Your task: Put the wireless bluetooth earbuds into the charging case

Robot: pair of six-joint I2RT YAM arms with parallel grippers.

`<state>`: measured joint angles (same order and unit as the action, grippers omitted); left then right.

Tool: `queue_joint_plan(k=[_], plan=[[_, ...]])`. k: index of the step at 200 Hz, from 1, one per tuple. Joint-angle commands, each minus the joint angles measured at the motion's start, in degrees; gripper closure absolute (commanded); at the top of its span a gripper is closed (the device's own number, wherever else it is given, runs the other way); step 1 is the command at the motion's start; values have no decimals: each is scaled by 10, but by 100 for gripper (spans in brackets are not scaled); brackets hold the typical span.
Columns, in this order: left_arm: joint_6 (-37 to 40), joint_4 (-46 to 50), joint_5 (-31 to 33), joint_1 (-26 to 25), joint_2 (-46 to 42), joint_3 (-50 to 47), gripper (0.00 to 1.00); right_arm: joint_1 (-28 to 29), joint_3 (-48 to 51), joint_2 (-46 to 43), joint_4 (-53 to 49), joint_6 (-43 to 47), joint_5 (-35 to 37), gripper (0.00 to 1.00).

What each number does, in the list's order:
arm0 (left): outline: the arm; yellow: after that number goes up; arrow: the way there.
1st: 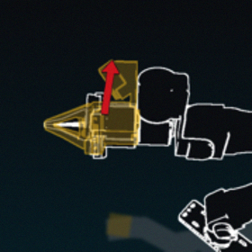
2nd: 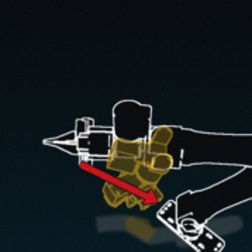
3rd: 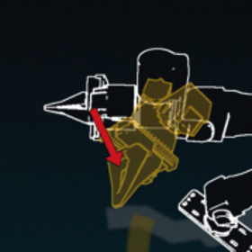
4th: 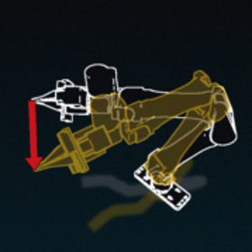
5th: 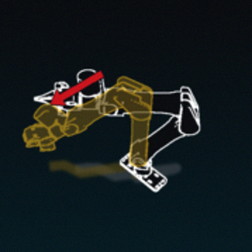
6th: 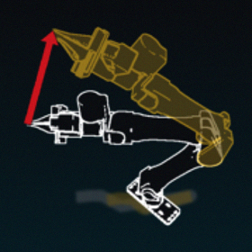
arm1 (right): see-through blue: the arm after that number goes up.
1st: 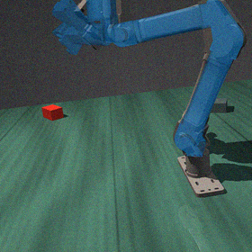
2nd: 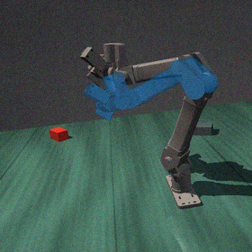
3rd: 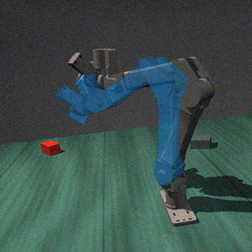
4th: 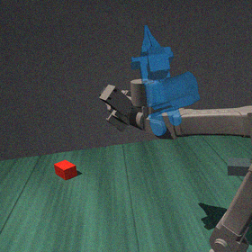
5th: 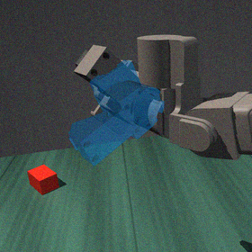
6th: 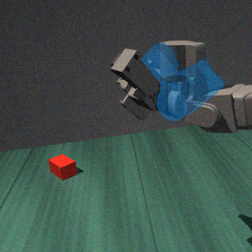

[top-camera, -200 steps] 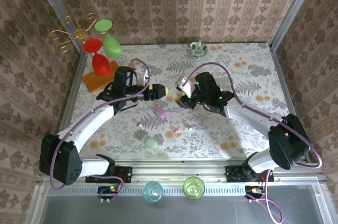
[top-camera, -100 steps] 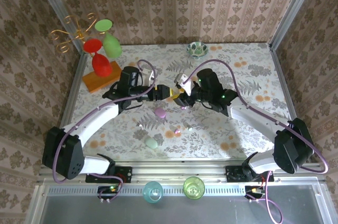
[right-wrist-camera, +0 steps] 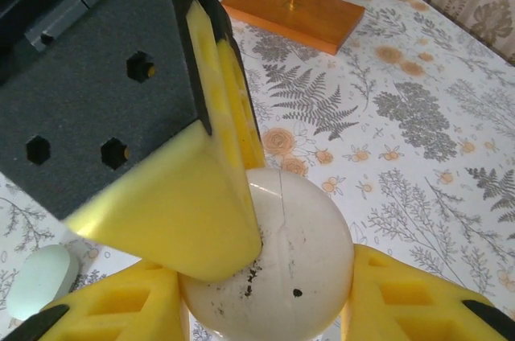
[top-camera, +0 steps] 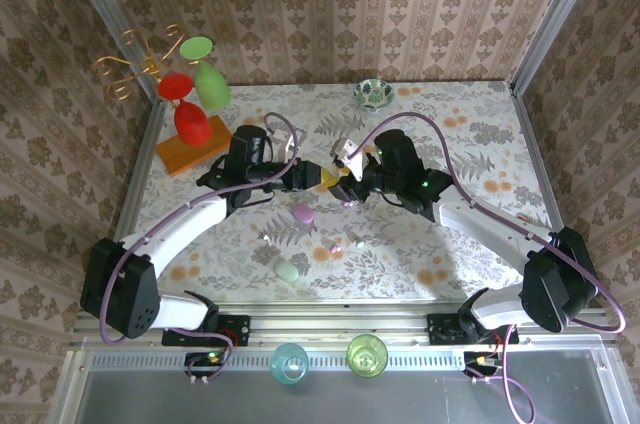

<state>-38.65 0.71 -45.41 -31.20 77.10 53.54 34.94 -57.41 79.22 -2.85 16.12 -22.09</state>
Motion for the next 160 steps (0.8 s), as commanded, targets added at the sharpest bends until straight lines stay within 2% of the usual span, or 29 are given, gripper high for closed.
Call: queue_joint_plan(k=[1, 8, 27, 37, 51, 62, 76, 108, 137, 160], plan=[[6, -43, -21, -6, -15, -9, 97, 3, -17, -15, 12, -9, -6, 53], [9, -58, -19, -5, -20, -13, 100, 3, -14, -18, 13, -9, -8, 49], [17, -115, -15, -3, -33, -33, 100, -11, -3, -38, 17, -22, -50, 38], [29, -161, -15, -2, -41, -48, 100, -30, 2, -50, 17, -38, -113, 32], [46, -217, -12, 0, -51, -65, 100, -68, 10, -63, 32, -86, -251, 26], [66, -239, -17, 1, -57, -72, 100, -92, 12, -65, 54, -130, -325, 25], [92, -266, -31, 0, -67, -79, 100, -118, 19, -66, 114, -219, -378, 25], [120, -360, -53, -1, -89, -106, 100, -147, 7, -44, 212, -395, -421, 29], [117, -412, -69, -7, -92, -108, 100, -146, -3, -21, 274, -476, -440, 37], [116, -429, -67, -13, -89, -106, 100, -142, -10, -11, 287, -489, -447, 46]])
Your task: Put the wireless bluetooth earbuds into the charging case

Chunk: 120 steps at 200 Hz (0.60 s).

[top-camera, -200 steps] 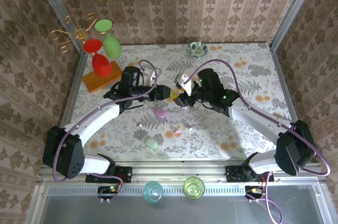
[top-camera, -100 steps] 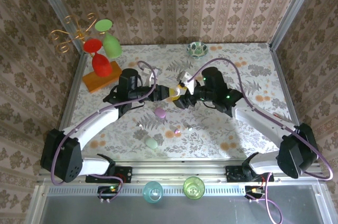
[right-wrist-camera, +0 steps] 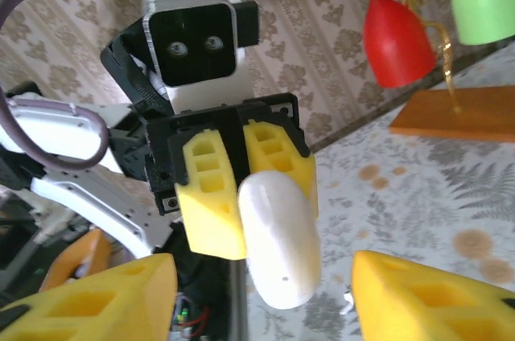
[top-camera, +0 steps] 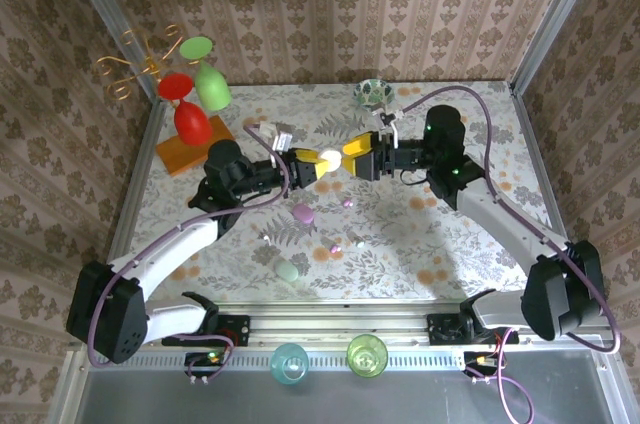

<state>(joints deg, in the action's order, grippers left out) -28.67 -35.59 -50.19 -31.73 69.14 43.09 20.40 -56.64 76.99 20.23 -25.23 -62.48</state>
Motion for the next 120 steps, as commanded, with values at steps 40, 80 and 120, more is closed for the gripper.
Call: queue_joint_plan(k=[40, 80, 120], plan=[[13, -70, -24, -15, -4, 3, 100, 12, -22, 15, 62, -75, -42, 63], [14, -59, -17, -15, -2, 4, 100, 11, -23, 12, 58, -68, -37, 79], [18, -44, -13, -16, -3, 3, 78, 11, -21, -6, 5, -4, -25, 87]])
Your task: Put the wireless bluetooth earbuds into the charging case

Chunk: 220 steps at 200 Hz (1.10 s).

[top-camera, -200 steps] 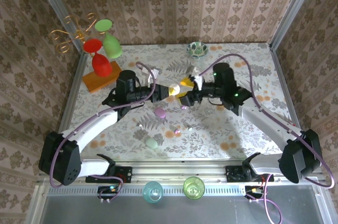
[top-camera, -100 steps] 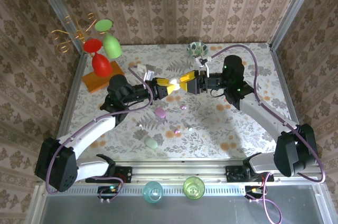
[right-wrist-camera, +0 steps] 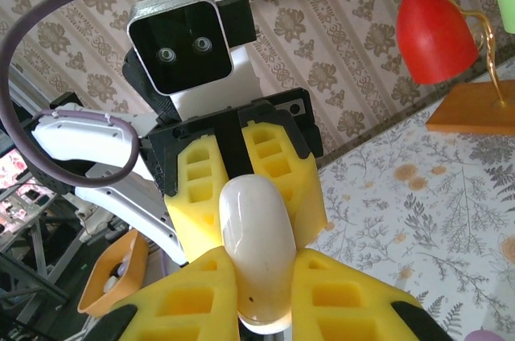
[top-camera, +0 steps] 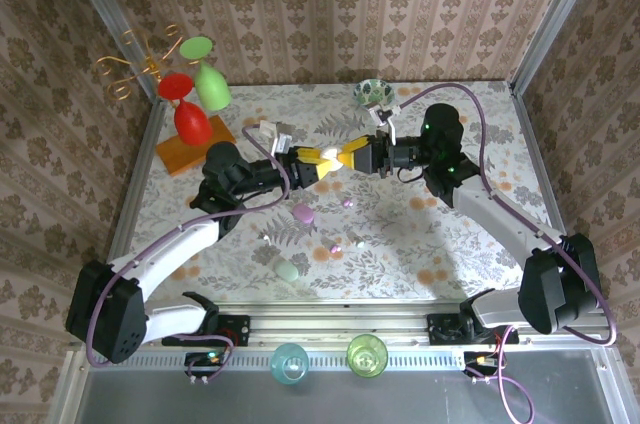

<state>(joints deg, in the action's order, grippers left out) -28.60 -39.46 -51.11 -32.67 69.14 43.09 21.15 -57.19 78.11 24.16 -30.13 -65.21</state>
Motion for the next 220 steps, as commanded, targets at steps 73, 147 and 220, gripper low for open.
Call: queue_joint_plan(k=[73, 147, 220], plan=[[109, 143, -22, -7, -28, 18, 56, 5, -66, -25, -240, 208, 29, 87], [107, 139, -23, -18, -24, 24, 56, 22, -81, -12, -273, 240, 24, 88], [84, 99, -41, -25, -11, 23, 80, 26, -84, -6, -290, 254, 24, 88]])
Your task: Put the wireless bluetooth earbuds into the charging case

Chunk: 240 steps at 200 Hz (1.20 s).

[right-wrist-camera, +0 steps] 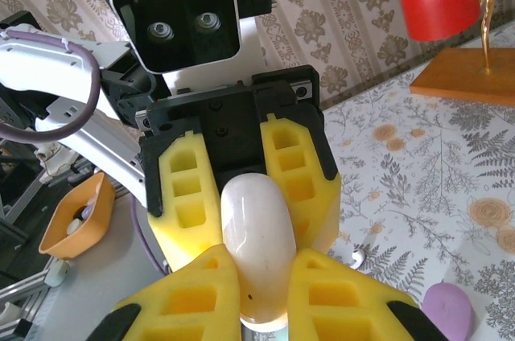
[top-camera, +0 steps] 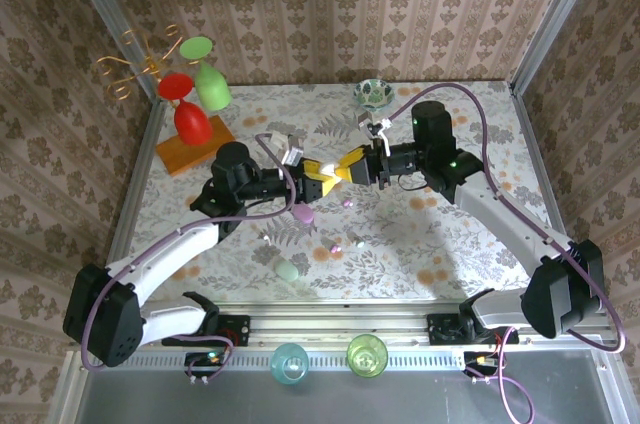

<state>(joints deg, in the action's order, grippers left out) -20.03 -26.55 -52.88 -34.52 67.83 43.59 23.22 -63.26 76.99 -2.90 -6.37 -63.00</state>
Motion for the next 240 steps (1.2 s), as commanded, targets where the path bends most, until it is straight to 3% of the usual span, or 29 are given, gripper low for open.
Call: queue_joint_plan(k=[1, 21, 34, 49, 69, 110, 240], plan=[[-1, -30, -23, -6, 2, 18, 81, 5, -22, 5, -19, 16, 2, 88], [4, -30, -29, -6, 3, 14, 100, 4, -22, 4, -20, 15, 10, 83], [11, -30, -34, -7, 2, 13, 100, 4, -21, 3, -21, 14, 22, 73], [19, -26, -38, -7, 1, 11, 100, 4, -20, 1, -21, 14, 46, 56], [25, -26, -42, -7, 0, 10, 100, 2, -20, 2, -20, 5, 72, 47], [42, -27, -49, -8, -1, 3, 100, -10, -15, 1, 13, -34, 92, 45], [65, -40, -42, -8, -3, -11, 100, -12, -24, -8, 6, -35, 124, 29]])
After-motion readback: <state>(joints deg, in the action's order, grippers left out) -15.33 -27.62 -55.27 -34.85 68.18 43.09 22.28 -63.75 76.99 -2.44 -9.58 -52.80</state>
